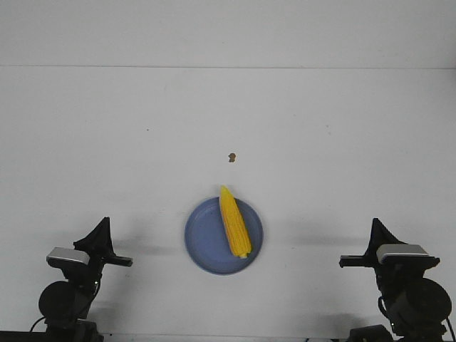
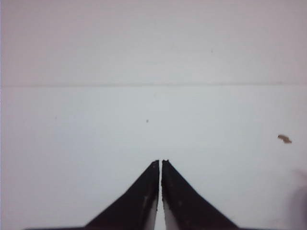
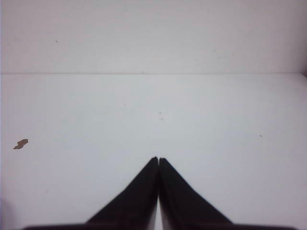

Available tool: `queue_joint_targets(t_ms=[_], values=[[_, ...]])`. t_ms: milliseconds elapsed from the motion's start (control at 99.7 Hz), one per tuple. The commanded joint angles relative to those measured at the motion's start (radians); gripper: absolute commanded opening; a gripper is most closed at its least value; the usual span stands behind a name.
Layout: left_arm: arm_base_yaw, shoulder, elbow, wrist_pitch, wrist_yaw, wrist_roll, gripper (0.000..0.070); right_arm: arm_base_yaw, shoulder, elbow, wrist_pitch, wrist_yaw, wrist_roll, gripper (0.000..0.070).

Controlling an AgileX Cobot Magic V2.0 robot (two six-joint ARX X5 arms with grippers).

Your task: Place corn on plate with both arms

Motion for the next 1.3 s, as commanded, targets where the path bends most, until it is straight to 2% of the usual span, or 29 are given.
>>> queue_joint_targets(t_ms=[0,1074,1294], values=[[0.003,-0.003,-0.018,0.036,-0.003,0.005,0.0016,0.001,0.003,0.008,0.010,0.000,-0.001,0.0010],[0.009,-0.003,-0.023,0.035,-0.002,-0.007,0.0016,0.001,0.001,0.008,0.010,0.005,-0.020,0.0010],[0.009,-0.003,-0.023,0.035,-0.002,-0.007,0.0016,-0.034,-0.117,-0.087,0.119,-0.004,-0.044,0.0010]])
